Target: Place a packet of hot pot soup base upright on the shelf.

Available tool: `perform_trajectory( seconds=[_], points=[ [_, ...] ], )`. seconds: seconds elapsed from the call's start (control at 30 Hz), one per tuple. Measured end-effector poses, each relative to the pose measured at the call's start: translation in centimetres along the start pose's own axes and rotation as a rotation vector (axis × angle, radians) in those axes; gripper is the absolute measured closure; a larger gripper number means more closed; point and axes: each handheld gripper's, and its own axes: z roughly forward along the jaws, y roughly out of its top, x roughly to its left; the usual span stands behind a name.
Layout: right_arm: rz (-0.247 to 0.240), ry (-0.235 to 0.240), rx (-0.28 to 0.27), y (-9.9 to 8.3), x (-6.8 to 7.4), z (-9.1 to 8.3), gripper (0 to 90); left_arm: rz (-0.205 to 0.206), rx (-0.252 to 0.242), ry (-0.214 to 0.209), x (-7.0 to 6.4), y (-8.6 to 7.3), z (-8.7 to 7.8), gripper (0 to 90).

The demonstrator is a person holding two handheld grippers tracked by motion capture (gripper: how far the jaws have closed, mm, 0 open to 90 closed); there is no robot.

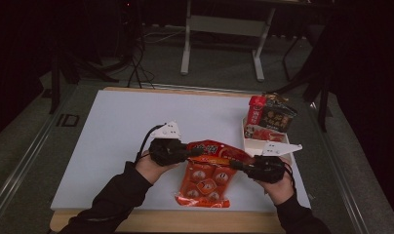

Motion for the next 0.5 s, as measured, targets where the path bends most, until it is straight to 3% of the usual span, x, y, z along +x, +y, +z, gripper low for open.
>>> perform_trajectory(
  seconds=[0.17, 0.37, 0.5],
  points=[
    [-0.034, 0.021, 0.037, 0.7, 1.1, -0.6, 90.0, 0.027, -0.004, -0.044, -0.2, 0.0, -0.9, 89.2],
    [-0.045, 0.02, 0.016, 2.1, 2.9, -1.3, 90.0, 0.04, -0.046, -0.076, -0.3, -0.2, -2.2, 87.2],
    [-0.077, 0.004, -0.003, 3.3, 4.0, -1.9, 90.0, 0.033, -0.108, -0.088, -0.5, -0.5, -3.0, 80.7]
  ],
)
